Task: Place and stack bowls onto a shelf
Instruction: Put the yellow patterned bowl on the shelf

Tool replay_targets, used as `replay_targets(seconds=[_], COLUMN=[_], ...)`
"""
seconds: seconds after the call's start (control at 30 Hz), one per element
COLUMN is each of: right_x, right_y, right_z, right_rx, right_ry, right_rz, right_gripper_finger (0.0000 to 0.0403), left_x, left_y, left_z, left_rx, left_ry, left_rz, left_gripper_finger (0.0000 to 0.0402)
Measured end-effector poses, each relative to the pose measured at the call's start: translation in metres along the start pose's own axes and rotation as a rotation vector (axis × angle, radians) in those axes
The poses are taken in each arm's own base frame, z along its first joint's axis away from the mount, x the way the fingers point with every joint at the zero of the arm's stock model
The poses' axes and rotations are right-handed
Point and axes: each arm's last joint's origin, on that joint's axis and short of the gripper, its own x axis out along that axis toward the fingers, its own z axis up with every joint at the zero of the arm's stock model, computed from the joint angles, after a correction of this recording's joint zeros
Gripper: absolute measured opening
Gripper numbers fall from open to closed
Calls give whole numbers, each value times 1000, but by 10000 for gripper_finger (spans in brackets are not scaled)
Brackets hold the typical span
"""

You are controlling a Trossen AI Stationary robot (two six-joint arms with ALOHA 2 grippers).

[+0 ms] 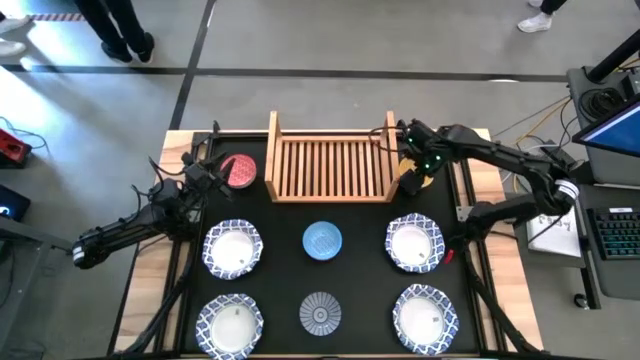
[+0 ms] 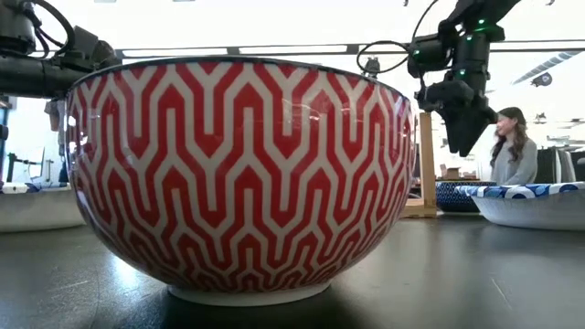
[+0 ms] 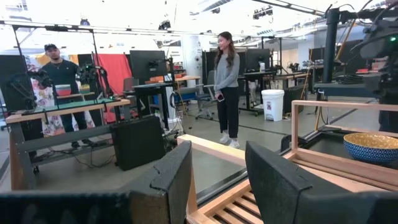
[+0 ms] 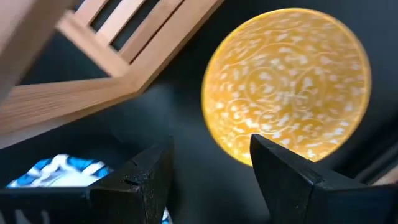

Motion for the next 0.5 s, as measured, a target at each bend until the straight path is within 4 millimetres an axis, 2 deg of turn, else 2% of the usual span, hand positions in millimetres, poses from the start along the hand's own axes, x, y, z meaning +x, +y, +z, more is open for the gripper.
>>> replay_targets(seconds=[0.23,0.5], right_x=[9,17], right_y=[4,4], right_z=[2,1], right_rx=[-96,-160], right_ry=[143,121], right_rz=[55,57], right_gripper_finger=[201,201], left_x=[0,0], left_y=[0,0], left_z=[0,0], left_rx=[0,0], left_ry=[0,0], left_rz=[0,0], left_gripper_finger=[134,134])
